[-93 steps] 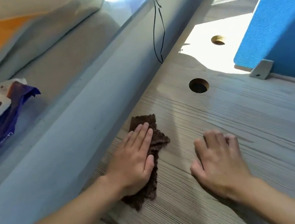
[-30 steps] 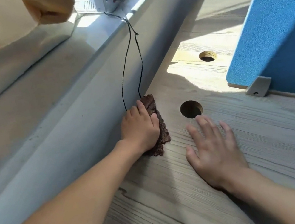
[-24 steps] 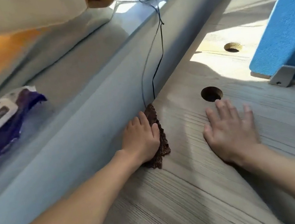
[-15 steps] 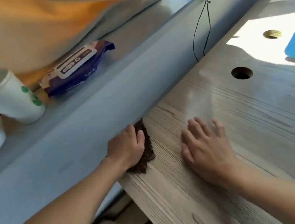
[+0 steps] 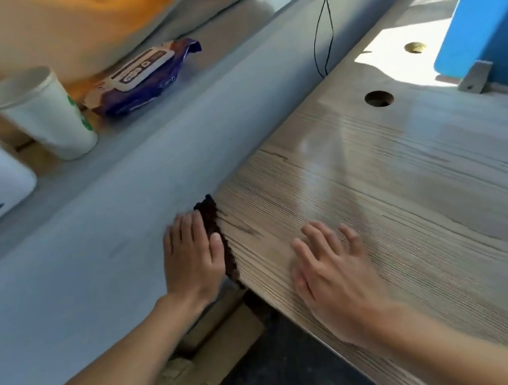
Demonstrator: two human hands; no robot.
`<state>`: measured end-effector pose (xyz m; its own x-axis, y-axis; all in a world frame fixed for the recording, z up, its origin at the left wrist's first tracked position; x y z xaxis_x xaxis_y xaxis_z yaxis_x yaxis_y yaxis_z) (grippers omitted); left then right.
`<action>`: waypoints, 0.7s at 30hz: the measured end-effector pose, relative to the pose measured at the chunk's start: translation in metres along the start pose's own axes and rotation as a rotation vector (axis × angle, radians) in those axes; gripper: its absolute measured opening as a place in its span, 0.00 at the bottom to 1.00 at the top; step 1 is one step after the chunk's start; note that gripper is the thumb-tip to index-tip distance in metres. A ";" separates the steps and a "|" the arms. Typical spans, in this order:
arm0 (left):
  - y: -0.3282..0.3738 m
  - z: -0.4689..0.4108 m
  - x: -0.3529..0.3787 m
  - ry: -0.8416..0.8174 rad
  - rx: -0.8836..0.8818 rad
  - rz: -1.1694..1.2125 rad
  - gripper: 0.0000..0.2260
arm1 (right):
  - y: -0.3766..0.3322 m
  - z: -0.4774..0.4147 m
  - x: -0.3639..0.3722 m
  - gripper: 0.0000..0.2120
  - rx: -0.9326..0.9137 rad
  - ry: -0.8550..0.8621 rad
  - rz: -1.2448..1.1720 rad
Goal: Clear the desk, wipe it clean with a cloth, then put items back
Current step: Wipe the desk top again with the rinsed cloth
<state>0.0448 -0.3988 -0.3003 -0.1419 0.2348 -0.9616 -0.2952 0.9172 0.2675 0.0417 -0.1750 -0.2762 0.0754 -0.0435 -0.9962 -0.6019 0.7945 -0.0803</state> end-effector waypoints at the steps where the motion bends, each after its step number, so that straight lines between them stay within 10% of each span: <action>1: 0.015 0.010 0.004 -0.029 0.111 -0.057 0.30 | -0.003 0.007 0.000 0.26 0.012 -0.004 0.009; 21: 0.368 0.289 0.102 -0.377 0.908 -0.184 0.33 | 0.127 0.317 -0.021 0.17 0.699 0.261 -0.137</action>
<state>0.1945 0.0556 -0.3179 0.1885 0.0070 -0.9820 0.5739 0.8107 0.1160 0.2152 0.1189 -0.2546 -0.1298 -0.2424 -0.9615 0.0497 0.9669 -0.2504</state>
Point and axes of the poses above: each hand's wrist, its own z-axis away from the middle knuckle, its own x-axis out of the palm, y = z × x, the point moved 8 cm from there along -z, towards the middle knuckle, and after that the axes turned 6 degrees about -y, right-handed, at the moved point
